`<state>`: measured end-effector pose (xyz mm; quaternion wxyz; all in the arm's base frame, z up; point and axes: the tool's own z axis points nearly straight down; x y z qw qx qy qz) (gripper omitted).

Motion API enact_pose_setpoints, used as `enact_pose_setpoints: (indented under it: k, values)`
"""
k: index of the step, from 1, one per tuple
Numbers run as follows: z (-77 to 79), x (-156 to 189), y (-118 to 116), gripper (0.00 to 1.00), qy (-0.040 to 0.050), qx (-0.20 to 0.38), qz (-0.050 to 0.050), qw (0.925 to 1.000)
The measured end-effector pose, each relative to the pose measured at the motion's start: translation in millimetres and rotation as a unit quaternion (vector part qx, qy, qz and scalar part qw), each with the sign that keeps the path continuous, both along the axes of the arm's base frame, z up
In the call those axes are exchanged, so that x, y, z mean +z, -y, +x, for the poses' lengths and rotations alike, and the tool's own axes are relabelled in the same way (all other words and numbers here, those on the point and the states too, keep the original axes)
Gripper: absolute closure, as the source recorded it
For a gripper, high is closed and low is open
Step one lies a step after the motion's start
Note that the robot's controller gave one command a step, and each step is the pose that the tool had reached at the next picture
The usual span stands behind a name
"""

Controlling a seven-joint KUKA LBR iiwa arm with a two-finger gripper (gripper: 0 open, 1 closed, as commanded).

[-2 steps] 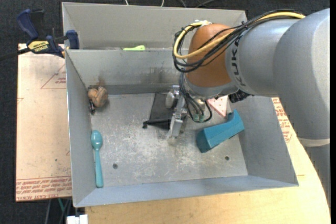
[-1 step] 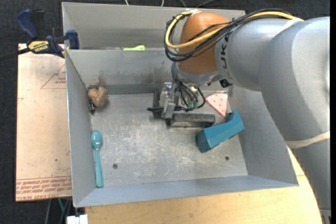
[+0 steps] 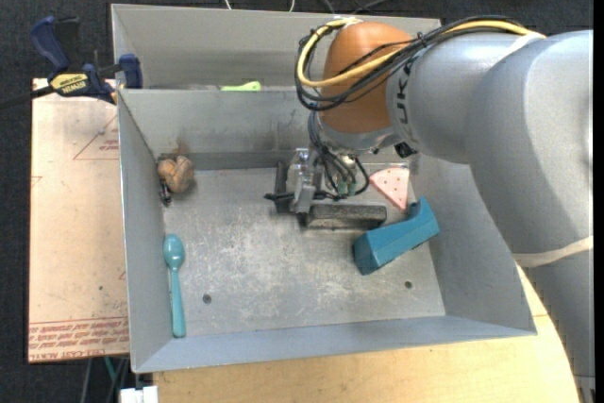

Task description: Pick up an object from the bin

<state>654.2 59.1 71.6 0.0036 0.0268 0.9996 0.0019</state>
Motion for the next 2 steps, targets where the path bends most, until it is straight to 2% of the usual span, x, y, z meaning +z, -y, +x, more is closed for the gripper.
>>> enact_pose_setpoints:
  k: [1,2]
  values:
    - [-20.2,74,19,1.0,-0.0022,0.033,0.0,0.9994]
    - [-22.2,150,28,1.0,-0.0037,0.031,0.0,0.9995]
